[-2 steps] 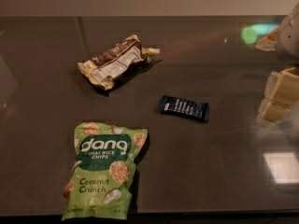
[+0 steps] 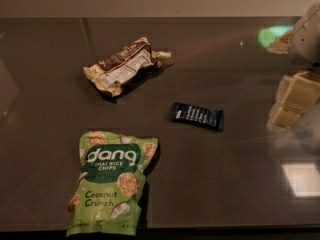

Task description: Move rxbar blueberry near brown chip bag

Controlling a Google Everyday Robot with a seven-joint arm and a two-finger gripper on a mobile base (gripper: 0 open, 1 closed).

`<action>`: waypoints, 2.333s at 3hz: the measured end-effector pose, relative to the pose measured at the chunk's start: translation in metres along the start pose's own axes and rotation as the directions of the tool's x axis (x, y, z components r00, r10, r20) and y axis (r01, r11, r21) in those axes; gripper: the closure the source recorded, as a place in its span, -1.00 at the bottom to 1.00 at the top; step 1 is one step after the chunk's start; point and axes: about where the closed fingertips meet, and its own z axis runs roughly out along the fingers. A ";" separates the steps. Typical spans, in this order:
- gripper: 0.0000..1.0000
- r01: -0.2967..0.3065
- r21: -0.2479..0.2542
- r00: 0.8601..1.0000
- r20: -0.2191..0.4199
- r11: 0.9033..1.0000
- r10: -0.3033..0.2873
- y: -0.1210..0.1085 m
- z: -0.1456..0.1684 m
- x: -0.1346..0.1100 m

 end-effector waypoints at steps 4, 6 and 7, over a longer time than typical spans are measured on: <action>-1.00 0.036 -0.124 0.987 0.161 0.992 -0.016 -0.007 0.093 -0.036; -1.00 0.036 -0.170 0.978 0.208 0.985 0.000 -0.012 0.130 -0.056; -1.00 0.034 -0.204 0.978 0.211 0.978 0.009 -0.012 0.145 -0.062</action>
Offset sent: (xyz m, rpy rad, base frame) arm 0.0430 0.0277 -0.0639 0.1196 0.0672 0.0710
